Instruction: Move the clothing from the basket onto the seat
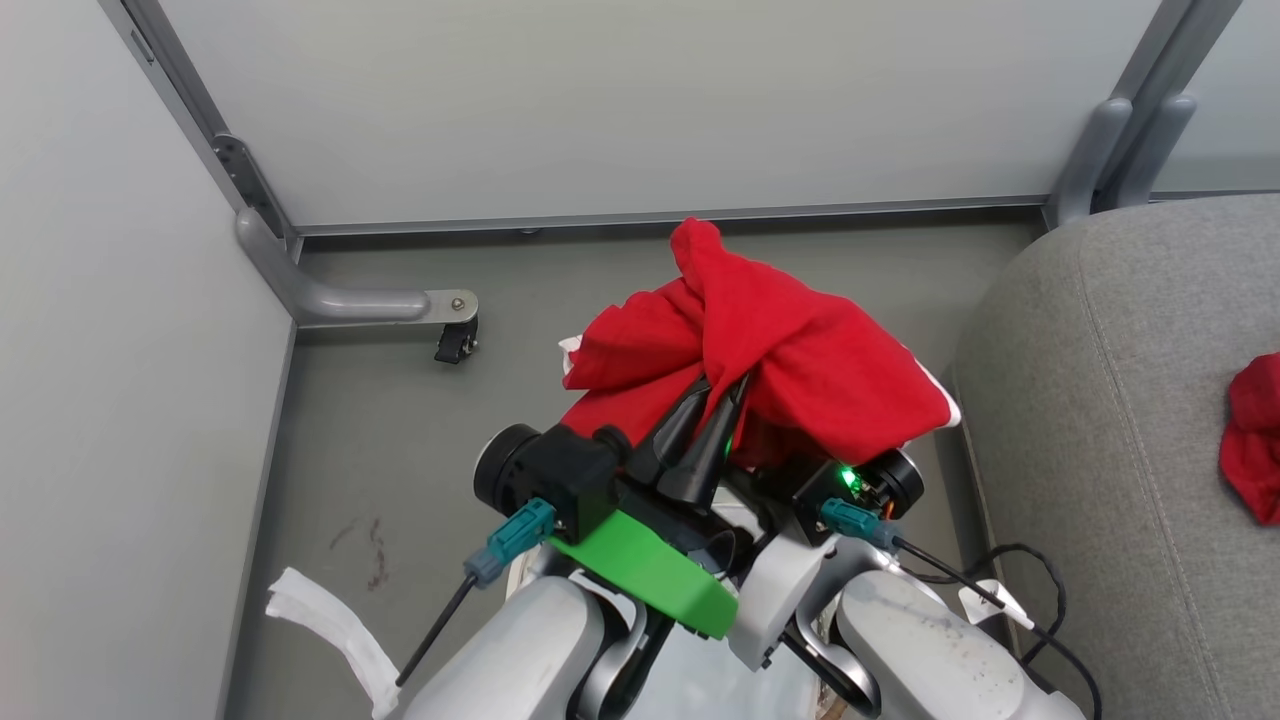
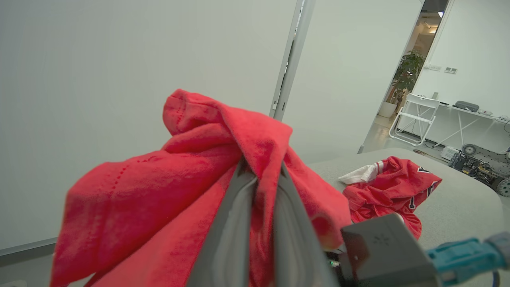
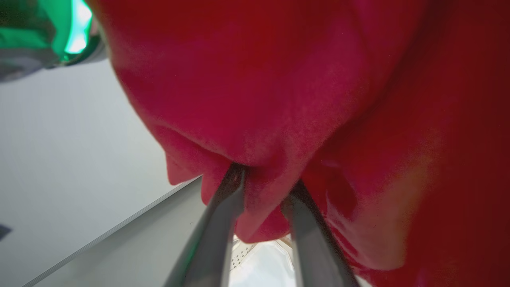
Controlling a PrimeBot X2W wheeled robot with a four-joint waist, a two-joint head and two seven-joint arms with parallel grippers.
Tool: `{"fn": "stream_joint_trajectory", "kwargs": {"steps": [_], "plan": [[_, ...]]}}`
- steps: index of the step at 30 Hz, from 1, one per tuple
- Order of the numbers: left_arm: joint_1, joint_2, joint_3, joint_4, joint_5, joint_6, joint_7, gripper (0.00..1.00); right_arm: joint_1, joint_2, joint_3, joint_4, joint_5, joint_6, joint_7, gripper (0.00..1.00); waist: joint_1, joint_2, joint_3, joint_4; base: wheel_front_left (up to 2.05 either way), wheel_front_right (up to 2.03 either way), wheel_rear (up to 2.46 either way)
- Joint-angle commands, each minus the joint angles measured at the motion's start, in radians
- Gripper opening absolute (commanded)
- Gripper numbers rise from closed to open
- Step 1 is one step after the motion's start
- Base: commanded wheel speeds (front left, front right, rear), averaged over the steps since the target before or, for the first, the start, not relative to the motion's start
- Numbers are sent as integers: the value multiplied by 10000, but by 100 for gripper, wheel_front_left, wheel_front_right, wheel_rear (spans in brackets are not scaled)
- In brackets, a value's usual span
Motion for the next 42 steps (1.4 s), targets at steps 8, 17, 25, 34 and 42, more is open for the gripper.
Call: {"fn": "stream_joint_trajectory", "kwargs": {"steps": [8, 17, 25, 34, 42], "plan": [[-225, 17, 38, 67, -57, 102, -4, 0, -63, -35, -35, 286, 232, -14, -1, 0, 0, 0, -18, -97, 0, 0, 0], [-151, 17, 232, 136, 44, 195, -4, 0, 88, -37, 9, 248, 209, -14, -1, 0, 0, 0, 5, -332, 0, 0, 0], [50, 20, 742, 602, 337, 461, -1, 100, 351, -35, -137, -133, 109, -14, -1, 0, 0, 0, -52, -874, 0, 0, 0], [563, 21, 1938, 1213, 1171, 217, 1, 100, 977, -39, -744, -767, -118, -14, -3, 0, 0, 0, -109, -2427, 0, 0, 0], [1022, 21, 2820, 1430, 1638, -51, 1, 100, 1556, -193, -1040, -1377, -67, -14, -2, 0, 0, 0, -130, -4103, 0, 0, 0]]}}
